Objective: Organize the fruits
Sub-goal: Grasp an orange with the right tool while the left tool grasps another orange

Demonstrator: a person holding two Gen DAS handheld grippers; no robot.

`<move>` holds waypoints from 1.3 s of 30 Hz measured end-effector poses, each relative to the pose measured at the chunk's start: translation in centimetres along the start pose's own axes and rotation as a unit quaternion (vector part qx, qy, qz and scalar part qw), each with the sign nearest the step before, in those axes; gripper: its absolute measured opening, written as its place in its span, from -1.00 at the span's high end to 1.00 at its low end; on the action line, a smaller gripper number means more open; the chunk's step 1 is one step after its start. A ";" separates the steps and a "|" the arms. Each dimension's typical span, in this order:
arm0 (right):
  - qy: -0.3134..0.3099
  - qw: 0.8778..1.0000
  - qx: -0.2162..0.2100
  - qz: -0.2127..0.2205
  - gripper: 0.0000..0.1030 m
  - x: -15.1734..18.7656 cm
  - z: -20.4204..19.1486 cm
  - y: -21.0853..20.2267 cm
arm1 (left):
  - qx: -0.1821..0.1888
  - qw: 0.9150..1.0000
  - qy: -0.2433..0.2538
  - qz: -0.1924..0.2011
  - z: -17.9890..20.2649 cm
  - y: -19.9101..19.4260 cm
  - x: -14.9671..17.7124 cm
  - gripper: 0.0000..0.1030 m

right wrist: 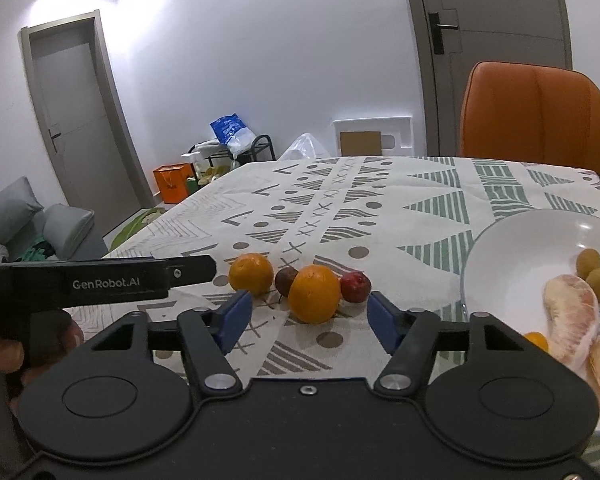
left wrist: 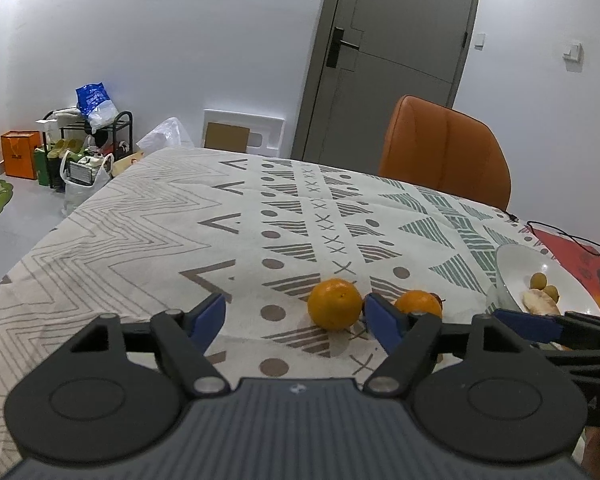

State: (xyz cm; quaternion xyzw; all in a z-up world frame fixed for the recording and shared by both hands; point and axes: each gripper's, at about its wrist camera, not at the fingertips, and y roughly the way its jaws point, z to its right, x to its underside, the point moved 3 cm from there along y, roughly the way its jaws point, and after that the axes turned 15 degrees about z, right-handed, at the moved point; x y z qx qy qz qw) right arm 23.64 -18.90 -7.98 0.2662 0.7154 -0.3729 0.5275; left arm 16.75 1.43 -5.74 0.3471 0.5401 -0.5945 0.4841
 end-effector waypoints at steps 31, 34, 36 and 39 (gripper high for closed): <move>-0.002 0.999 -0.008 -0.040 0.33 0.9 0.4 4.1 | 0.038 0.998 -0.009 -0.047 1.5 4.4 0.9 0.15; 0.002 0.999 -0.008 -0.038 0.34 0.9 0.6 3.7 | 0.041 0.998 -0.015 -0.052 1.7 4.5 1.1 0.28; 0.000 0.999 -0.008 -0.036 0.35 0.9 0.7 3.3 | 0.039 0.998 -0.017 -0.051 1.7 4.4 1.1 0.30; -0.001 0.999 -0.006 -0.033 0.35 0.8 0.8 3.0 | 0.042 0.998 -0.018 -0.048 1.9 4.0 1.0 0.30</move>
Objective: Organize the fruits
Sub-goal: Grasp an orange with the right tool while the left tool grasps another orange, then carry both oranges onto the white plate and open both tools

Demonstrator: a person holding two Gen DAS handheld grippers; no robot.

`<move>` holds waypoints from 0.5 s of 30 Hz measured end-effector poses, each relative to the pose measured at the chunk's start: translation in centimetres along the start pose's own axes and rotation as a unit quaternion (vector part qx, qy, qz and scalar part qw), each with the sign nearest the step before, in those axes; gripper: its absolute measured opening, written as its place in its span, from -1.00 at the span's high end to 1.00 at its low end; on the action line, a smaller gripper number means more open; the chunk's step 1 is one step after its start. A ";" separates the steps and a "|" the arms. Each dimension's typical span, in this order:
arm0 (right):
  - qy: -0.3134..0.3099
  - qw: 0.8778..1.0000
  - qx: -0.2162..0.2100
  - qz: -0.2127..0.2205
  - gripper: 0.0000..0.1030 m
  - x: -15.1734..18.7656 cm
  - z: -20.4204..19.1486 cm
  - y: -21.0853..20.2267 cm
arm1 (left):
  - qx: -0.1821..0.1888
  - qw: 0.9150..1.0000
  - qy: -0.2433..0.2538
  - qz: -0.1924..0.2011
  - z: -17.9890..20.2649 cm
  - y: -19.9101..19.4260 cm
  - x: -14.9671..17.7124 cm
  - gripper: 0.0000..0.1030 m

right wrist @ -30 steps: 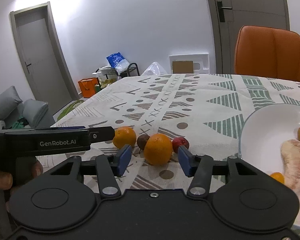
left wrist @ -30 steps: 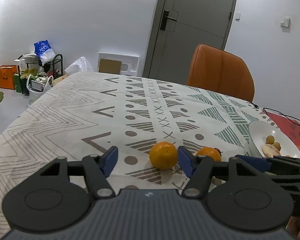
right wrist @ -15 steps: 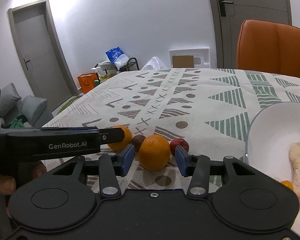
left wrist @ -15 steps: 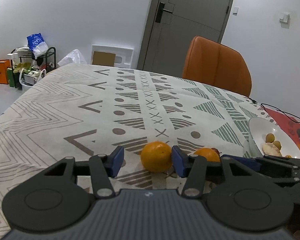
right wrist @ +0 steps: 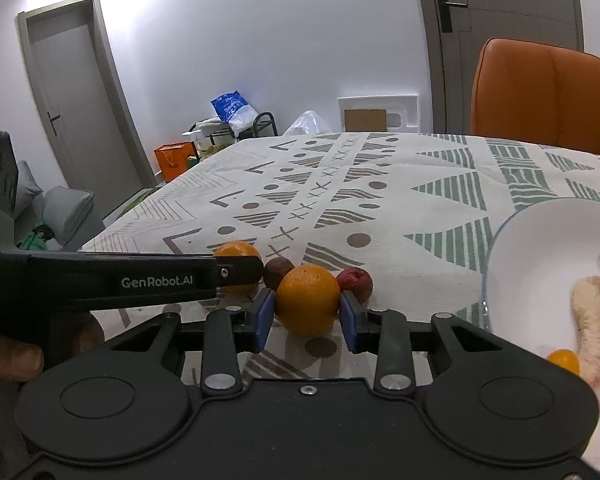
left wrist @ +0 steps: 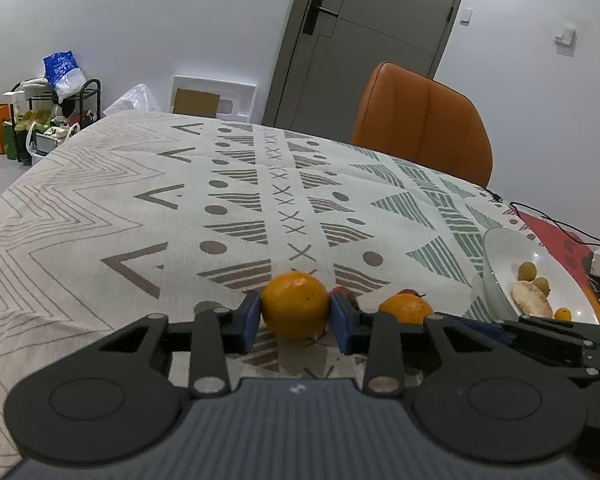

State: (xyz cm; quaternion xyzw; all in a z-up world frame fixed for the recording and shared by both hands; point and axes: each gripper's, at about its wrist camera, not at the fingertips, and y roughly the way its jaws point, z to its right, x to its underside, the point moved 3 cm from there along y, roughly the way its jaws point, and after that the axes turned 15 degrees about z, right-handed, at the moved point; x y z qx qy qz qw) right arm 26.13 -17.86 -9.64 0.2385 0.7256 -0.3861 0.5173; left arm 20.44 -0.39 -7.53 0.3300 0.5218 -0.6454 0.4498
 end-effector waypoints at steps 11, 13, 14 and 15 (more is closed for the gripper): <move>0.000 1.000 0.008 0.023 0.36 -0.8 0.1 -1.5 | 0.001 1.000 0.010 0.025 0.9 -2.0 -1.0 0.30; 0.004 1.000 0.010 0.026 0.36 -0.8 0.3 -1.7 | 0.000 1.000 0.009 0.025 1.1 -2.1 -1.0 0.30; 0.006 1.000 0.011 0.028 0.36 -0.8 0.5 -2.0 | -0.001 1.000 0.009 0.026 1.2 -2.2 -1.0 0.30; 0.008 0.999 0.011 0.030 0.36 -0.8 0.6 -2.2 | -0.001 1.000 0.010 0.027 1.3 -2.3 -1.0 0.30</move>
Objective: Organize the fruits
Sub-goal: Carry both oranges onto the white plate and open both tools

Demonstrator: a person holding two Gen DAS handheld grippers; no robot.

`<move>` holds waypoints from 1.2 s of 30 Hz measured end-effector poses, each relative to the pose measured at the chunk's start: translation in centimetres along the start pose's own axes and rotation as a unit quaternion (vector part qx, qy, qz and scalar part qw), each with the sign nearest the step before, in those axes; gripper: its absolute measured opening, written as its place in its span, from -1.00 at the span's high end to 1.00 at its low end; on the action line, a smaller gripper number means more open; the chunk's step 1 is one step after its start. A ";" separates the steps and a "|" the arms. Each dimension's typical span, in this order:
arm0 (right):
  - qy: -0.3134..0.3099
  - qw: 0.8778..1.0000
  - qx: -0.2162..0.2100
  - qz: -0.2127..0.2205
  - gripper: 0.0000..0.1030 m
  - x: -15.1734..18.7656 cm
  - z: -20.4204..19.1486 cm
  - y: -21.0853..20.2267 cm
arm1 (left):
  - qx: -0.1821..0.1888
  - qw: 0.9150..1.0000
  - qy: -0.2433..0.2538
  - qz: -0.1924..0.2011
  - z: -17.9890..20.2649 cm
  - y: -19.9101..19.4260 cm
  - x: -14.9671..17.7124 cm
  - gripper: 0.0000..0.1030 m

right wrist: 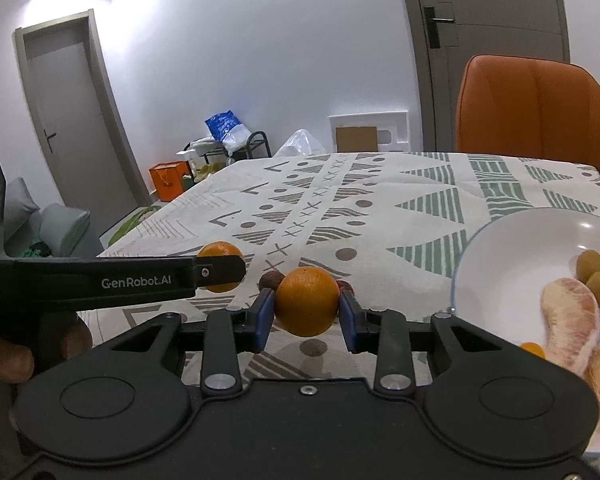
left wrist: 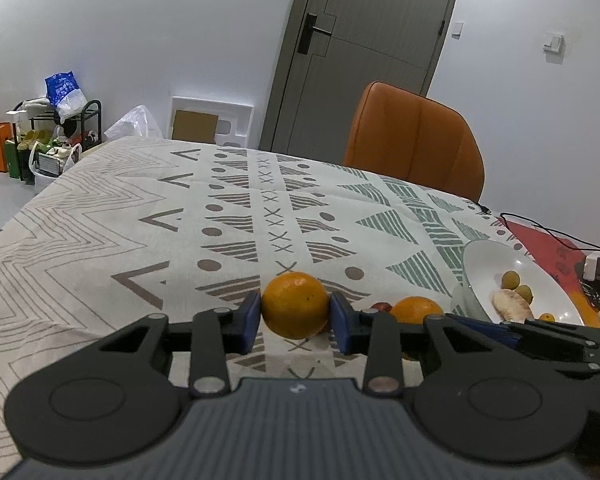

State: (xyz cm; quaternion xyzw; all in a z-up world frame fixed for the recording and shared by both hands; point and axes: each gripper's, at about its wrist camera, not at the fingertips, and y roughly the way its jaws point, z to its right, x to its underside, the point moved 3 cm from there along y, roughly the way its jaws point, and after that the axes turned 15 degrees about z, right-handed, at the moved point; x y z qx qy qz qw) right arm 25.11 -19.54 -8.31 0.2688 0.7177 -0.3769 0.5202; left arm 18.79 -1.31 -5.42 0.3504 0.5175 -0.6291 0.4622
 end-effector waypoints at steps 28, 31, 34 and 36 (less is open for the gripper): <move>0.033 0.997 0.034 0.059 0.36 -1.2 4.5 -5.5 | 0.033 0.998 0.042 0.016 6.3 -1.4 -0.3 0.30; 0.040 0.996 0.039 0.064 0.36 -1.3 5.2 -5.9 | 0.037 0.998 0.048 0.016 7.1 -1.4 -0.1 0.30; 0.047 0.995 0.045 0.069 0.36 -1.3 6.1 -6.5 | 0.041 0.998 0.053 0.016 7.9 -1.2 -0.1 0.30; 0.053 0.995 0.052 0.072 0.36 -1.2 6.9 -6.9 | 0.044 0.997 0.056 0.015 8.6 -1.1 0.0 0.30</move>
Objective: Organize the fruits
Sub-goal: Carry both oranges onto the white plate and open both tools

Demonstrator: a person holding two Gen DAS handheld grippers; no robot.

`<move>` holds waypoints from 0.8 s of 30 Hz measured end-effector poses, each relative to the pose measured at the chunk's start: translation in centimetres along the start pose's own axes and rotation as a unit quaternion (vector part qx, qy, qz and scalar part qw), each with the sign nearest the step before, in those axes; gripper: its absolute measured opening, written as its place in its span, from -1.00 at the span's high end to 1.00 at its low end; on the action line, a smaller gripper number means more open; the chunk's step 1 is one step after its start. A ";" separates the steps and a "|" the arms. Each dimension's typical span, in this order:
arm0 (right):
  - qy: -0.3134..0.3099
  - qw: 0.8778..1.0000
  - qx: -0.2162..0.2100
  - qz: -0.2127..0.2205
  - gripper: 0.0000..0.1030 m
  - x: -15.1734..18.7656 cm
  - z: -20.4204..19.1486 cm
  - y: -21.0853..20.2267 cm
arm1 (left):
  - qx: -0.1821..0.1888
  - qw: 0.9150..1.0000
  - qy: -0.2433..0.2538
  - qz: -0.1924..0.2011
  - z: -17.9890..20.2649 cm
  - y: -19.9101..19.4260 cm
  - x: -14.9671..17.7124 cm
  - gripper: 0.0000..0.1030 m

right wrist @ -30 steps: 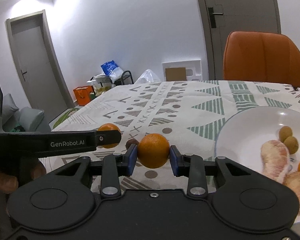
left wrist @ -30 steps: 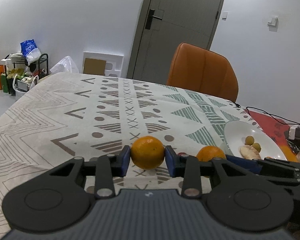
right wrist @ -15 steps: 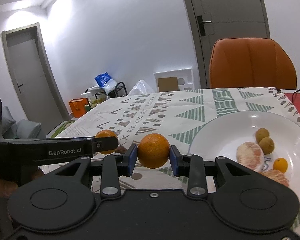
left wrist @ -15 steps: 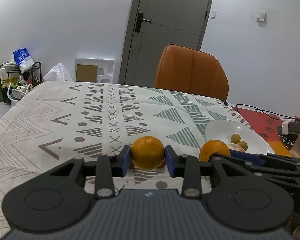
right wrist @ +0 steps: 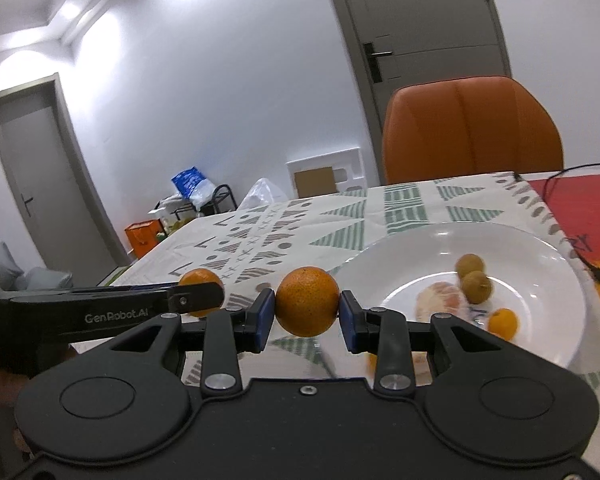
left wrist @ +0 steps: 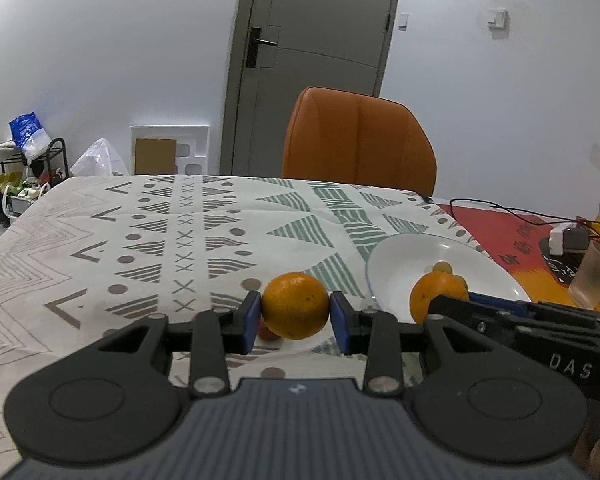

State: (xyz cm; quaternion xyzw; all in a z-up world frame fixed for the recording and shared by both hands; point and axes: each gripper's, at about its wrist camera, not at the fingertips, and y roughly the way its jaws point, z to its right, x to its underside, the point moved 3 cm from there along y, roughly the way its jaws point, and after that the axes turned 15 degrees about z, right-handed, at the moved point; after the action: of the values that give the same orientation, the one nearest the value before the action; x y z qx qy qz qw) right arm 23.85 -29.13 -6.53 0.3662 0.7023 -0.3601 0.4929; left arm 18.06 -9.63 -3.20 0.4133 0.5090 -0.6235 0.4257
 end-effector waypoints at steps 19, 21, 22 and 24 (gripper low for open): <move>0.024 0.997 0.068 0.023 0.36 -1.1 6.8 -1.6 | 0.030 0.999 0.029 -0.014 4.6 2.7 0.6 0.30; 0.026 0.996 0.076 0.025 0.36 -1.1 7.5 -1.7 | 0.032 0.999 0.032 -0.014 5.0 3.0 0.6 0.30; 0.027 0.996 0.079 0.025 0.36 -1.1 7.7 -1.7 | 0.034 0.999 0.032 -0.015 5.2 3.2 0.5 0.30; 0.029 0.996 0.084 0.025 0.36 -1.0 8.3 -1.7 | 0.035 0.999 0.033 -0.016 5.5 3.6 0.5 0.30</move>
State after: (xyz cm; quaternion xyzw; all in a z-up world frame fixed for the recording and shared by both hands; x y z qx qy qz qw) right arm 26.22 -37.28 -7.46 0.4341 0.6744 -0.3949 0.4481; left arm 20.87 -15.52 -3.93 0.4402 0.5073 -0.6335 0.3841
